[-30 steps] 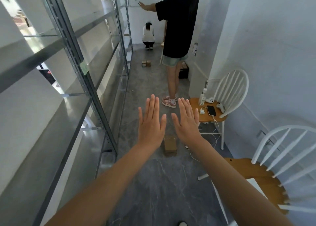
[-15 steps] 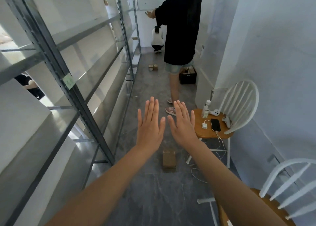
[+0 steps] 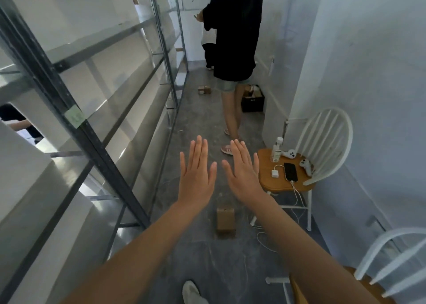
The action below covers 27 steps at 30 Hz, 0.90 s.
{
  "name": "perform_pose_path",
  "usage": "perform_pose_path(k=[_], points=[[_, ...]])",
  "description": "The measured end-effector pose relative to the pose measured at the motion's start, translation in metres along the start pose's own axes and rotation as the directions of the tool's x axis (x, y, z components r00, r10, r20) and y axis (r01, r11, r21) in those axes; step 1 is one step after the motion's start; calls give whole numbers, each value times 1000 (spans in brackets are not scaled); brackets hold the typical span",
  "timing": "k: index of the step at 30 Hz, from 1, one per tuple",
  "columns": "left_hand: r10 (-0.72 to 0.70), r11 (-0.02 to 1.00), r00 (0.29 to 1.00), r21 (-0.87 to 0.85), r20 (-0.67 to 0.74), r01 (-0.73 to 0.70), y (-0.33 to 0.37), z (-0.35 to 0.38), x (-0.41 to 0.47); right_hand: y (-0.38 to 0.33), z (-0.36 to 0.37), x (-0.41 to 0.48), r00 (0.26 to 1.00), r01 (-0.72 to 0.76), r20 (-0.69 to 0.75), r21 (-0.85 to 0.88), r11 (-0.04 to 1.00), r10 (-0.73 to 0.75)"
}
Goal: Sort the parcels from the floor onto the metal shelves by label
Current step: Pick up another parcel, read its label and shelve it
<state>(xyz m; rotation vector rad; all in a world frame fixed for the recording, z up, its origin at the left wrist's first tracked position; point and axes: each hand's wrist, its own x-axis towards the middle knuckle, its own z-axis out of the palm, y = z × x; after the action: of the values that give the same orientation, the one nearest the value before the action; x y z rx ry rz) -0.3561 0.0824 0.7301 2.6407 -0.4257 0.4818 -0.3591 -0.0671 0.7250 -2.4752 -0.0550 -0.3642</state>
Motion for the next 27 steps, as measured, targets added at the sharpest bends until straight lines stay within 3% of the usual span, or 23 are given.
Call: perform_pose_path(k=[10,27], points=[[44,996,999,-82,24,-42,-20,47,81,25,13,75,998,-67,5,-75,995,68],[1,987,996,-159,91,14,-153,100,225,18,116,242,985,-139,85,-105,985,148]])
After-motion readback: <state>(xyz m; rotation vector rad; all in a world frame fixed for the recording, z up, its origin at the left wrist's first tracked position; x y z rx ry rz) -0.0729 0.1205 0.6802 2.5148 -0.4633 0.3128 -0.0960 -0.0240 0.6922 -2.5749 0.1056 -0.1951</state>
